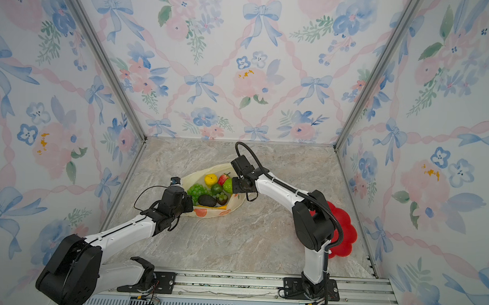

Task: Take fruits out of the plastic bag
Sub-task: Spread open the plastic bag at the center of the table.

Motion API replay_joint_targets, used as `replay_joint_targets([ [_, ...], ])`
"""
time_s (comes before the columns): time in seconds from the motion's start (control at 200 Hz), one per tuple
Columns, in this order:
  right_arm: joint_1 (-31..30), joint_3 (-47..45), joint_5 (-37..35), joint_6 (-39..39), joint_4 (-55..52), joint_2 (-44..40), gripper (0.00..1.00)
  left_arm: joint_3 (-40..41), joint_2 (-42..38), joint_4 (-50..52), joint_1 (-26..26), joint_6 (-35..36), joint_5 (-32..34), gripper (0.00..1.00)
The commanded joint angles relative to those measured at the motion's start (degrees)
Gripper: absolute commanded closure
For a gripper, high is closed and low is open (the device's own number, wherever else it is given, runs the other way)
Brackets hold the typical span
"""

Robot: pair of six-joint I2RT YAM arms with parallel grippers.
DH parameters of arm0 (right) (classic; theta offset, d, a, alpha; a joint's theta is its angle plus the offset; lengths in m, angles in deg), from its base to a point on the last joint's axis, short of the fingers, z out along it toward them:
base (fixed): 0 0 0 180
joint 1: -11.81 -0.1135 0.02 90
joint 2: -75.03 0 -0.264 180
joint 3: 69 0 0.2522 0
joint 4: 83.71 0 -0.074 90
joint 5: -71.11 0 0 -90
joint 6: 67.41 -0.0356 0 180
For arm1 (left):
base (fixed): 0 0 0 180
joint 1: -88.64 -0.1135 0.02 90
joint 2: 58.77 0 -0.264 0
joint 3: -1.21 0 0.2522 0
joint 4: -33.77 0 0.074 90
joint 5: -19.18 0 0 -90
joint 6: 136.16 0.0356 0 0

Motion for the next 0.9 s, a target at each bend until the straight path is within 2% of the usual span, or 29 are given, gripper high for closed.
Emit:
replay_joint_targets([
  [0.0,-0.4,-2.19,0.24,-0.4,0.89,0.12,0.53,0.45,-0.83,-1.37,0.4,0.74,-0.5,0.97],
  [0.05,-0.31,-2.38,0.93,-0.56,0.96,0.51,0.52,0.1,-0.81,-1.44,0.36,0.45,-1.51,0.97],
  [0.165,-0.56,-2.85,2.8,-1.0,2.63,1.05,0.42,-0.42,-0.95,-1.38,0.96,0.05,-2.53,0.97],
  [0.245,-0.53,-2.76,3.12,-1.59,3.21,1.78,0.42,-0.59,-1.44,-1.19,1.23,0.07,-2.81,0.97],
  [0.35,-0.5,-2.11,2.71,-1.55,2.62,3.36,0.53,0.02,-2.47,-1.1,1.4,-0.57,-3.16,0.97],
  [0.48,-0.18,-2.81,1.05,-1.42,1.81,2.97,0.82,1.04,-3.36,-0.3,1.48,-1.74,-2.02,0.96],
  [0.59,0.97,-5.93,-1.23,-1.52,2.74,-0.76,0.95,1.08,-3.1,2.7,1.33,-3.74,1.44,0.96],
  [0.68,3.16,-10.06,-1.41,-2.91,4.79,-4.29,1.0,1.63,-3.79,4.99,0.0,-6.51,4.08,0.96],
  [0.81,6.79,-17.31,3.66,-5.3,10.49,-7.84,1.0,3.83,-4.75,2.54,-3.69,-8.11,-2.9,0.95],
  [0.895,6.52,-18.92,4.6,-5.27,11.81,-8.61,1.0,3.32,-4.15,3.07,-3.17,-7.49,-6.03,0.87],
])
